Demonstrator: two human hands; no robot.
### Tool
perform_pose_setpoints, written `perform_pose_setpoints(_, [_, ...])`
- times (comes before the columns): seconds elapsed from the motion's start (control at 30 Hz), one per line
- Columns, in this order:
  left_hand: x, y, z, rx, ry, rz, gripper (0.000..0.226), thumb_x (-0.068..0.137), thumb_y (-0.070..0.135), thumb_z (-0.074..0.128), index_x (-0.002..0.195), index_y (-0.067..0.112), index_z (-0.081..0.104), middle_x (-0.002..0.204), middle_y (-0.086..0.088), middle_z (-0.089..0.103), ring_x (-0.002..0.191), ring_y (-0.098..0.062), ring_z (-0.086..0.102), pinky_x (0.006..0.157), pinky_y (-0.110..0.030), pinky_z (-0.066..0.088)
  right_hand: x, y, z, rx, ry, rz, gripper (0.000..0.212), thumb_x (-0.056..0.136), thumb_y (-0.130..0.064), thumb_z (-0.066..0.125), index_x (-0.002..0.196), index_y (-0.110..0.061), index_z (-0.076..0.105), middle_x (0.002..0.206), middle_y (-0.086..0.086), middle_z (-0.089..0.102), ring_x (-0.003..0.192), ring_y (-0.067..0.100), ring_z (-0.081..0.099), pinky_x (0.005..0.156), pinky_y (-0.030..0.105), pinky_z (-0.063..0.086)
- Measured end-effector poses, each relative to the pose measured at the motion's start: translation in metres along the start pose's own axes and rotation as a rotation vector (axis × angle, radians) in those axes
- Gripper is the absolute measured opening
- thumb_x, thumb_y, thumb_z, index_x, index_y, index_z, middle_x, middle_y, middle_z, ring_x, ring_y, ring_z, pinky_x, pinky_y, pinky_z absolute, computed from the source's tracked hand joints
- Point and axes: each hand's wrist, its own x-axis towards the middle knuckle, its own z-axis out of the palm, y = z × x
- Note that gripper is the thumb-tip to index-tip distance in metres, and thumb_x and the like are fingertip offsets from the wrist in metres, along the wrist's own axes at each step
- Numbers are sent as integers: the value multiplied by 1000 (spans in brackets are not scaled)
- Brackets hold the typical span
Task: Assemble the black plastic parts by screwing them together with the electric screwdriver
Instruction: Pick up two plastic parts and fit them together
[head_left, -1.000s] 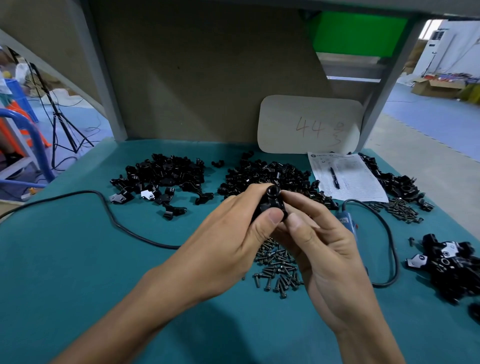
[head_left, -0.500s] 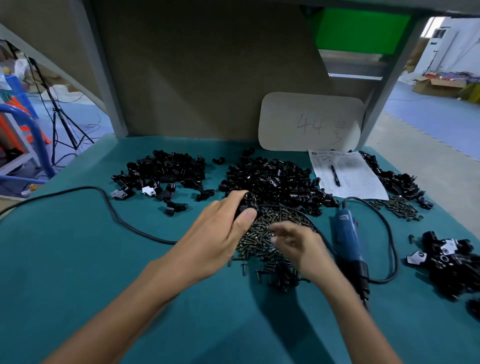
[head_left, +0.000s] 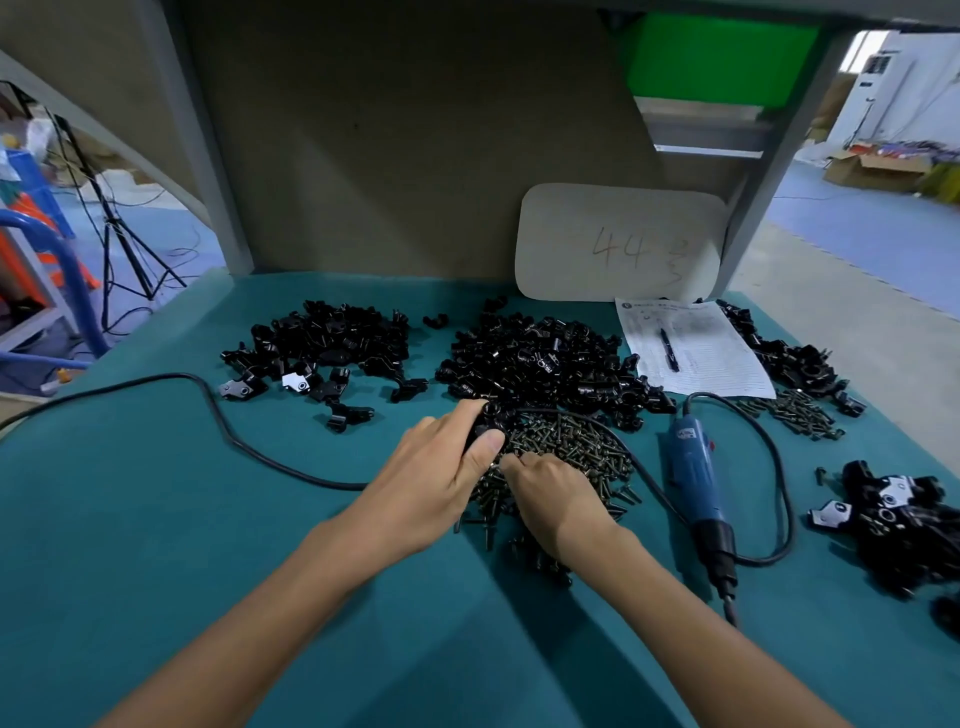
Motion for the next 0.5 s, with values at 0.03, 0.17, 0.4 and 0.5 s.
perform_pose_setpoints(0.03, [0, 1, 0, 0, 6, 1, 50, 101, 66, 20, 135, 33, 37, 87, 18, 47, 91, 1, 43, 74, -24, 33, -2, 0, -1, -11, -14, -9, 33, 96, 2, 54, 126, -8, 44, 121, 14, 55, 112, 34, 57, 86, 40, 50])
perform_pose_setpoints(0.17, [1, 1, 0, 19, 29, 1, 49, 102, 65, 20, 130, 30, 40, 87, 19, 46, 92, 4, 39, 74, -27, 32, -7, -1, -2, -74, -48, -18, 34, 96, 1, 57, 127, -6, 46, 124, 15, 54, 116, 35, 57, 84, 41, 50])
perform_pose_setpoints(0.4, [0, 5, -1, 22, 42, 11, 53, 100, 66, 19, 137, 32, 36, 90, 21, 47, 98, 6, 38, 75, -25, 33, -3, -4, -2, -117, -74, 9, 30, 106, -17, 51, 133, -7, 47, 130, 18, 51, 117, 35, 55, 95, 41, 48])
perform_pose_setpoints(0.5, [1, 8, -2, 17, 52, 9, 53, 100, 64, 20, 136, 30, 38, 90, 20, 47, 96, 0, 40, 75, -27, 34, -2, -3, 5, -89, -40, -13, 30, 105, -14, 52, 134, -11, 43, 129, 17, 48, 117, 36, 52, 99, 43, 48])
